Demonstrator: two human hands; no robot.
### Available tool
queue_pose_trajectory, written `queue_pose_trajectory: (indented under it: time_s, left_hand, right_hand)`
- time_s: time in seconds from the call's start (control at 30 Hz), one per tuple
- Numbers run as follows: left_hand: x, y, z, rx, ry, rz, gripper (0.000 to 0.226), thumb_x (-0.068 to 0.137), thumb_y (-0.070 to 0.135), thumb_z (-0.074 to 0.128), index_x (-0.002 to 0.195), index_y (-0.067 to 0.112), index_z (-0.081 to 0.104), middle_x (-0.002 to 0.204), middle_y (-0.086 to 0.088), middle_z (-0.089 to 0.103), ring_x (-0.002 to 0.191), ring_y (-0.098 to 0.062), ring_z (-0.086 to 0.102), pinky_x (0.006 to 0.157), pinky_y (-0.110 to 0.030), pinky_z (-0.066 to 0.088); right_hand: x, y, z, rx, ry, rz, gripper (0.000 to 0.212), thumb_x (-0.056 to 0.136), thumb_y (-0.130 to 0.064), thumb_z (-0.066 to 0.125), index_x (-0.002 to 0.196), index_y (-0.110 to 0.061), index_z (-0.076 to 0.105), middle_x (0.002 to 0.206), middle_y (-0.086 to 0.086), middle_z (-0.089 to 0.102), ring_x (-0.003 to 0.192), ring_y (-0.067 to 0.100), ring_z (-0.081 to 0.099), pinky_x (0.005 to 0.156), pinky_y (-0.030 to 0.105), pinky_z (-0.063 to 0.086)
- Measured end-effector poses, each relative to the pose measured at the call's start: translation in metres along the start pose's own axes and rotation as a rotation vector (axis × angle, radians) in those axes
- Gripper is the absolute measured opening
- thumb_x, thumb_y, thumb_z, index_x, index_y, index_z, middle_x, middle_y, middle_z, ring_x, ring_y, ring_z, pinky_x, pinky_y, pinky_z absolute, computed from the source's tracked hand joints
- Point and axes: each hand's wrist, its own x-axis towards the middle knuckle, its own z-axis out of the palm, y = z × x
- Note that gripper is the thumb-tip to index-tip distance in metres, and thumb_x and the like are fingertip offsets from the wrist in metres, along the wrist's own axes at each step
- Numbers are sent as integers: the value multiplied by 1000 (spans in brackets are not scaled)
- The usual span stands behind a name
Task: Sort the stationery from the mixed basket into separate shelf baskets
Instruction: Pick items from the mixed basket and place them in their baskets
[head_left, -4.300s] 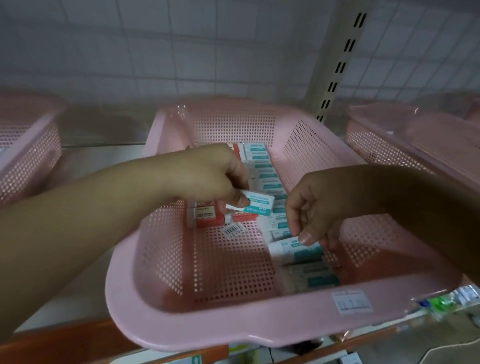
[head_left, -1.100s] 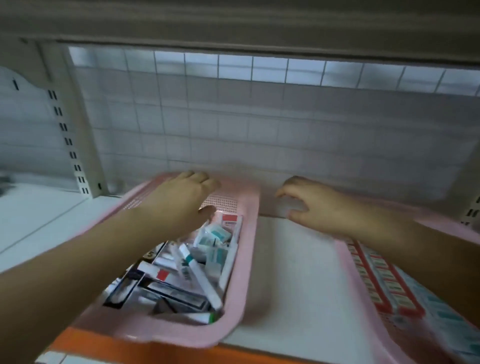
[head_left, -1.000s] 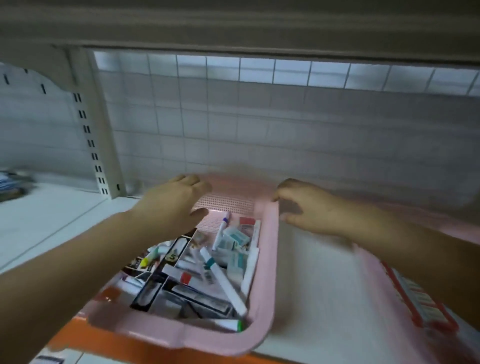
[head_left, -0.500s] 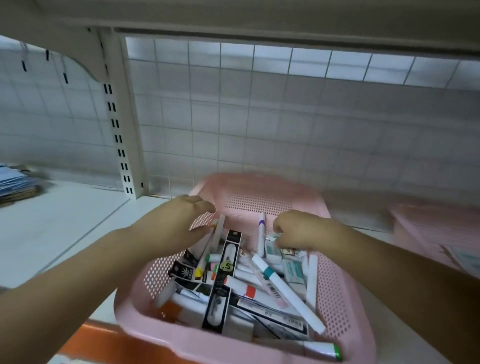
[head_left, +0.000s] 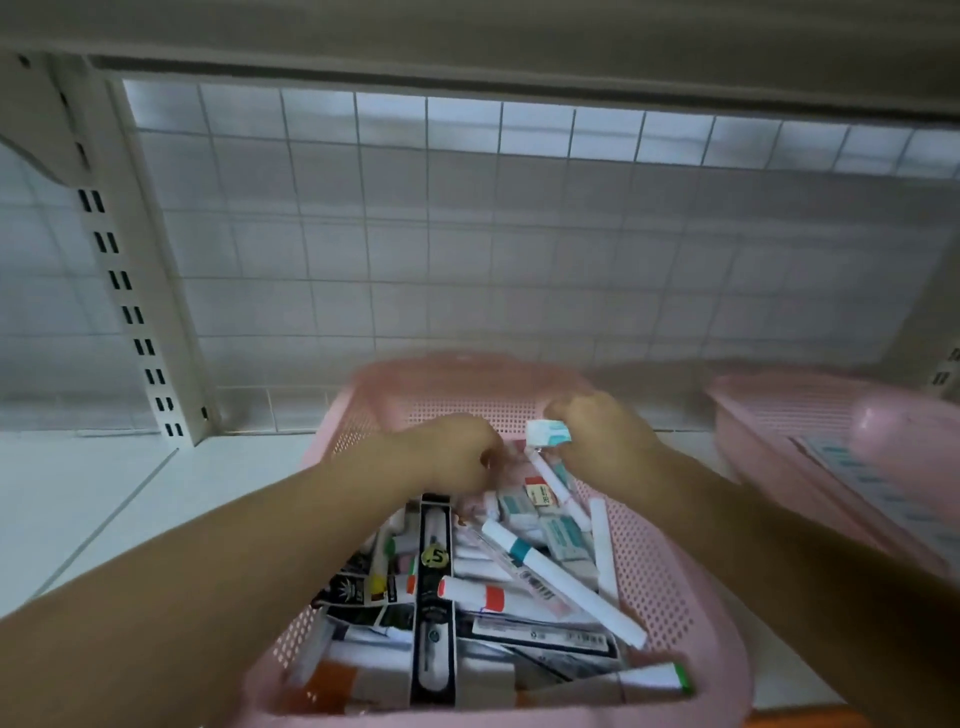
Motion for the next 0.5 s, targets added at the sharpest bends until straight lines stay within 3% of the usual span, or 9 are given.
queue_pose_trajectory:
  time_s: [0.07,0.13,0.23,0.3,0.43,0.5]
  left_hand:
    - [12,3,9,-63,-41,13,31,91,21,54,121,14,60,110,-6,63,84,-17,60,75,-27,47]
    - [19,1,18,-119,-69,15,35,91,20,54,126,13,56,115,-7,61,96,-22,59,81,-29,46]
    - [25,-9,27,-241,-128,30,31,91,21,56,121,13,60,119,-4,59,102,-22,55,91,-32,45]
    - [25,-11,28,-300,-156,20,30,91,23,57,118,11,63,121,-3,57,99,-19,54,88,-31,46]
    - [22,-7,25,-437,-145,-26,22,86,23,65,105,10,65,88,6,56,77,-9,50,66,-20,42]
    - [19,-3,22,-546,-159,-55,12,81,17,70,89,11,62,80,6,54,75,-10,51,69,-24,48]
  right_hand:
    - [-7,1,-4,-99,52,-11,31,88,-15,56,120,-13,56,120,4,56,115,21,47,91,30,40]
    - [-10,2,-6,-133,63,8,33,88,-14,54,121,-13,54,123,3,53,120,21,43,97,30,36]
    - [-10,-1,-6,-124,40,63,29,86,-12,54,115,-12,57,121,4,54,119,22,42,95,31,37]
    - [-9,-2,-6,-135,36,63,28,86,-13,55,114,-13,59,120,5,55,117,22,43,93,31,38]
    - [-8,1,-1,-112,52,65,31,86,-16,56,116,-16,61,116,3,57,114,20,44,91,29,38]
    - [-7,2,2,-86,74,55,29,86,-16,56,114,-18,62,114,1,59,111,18,46,90,28,37]
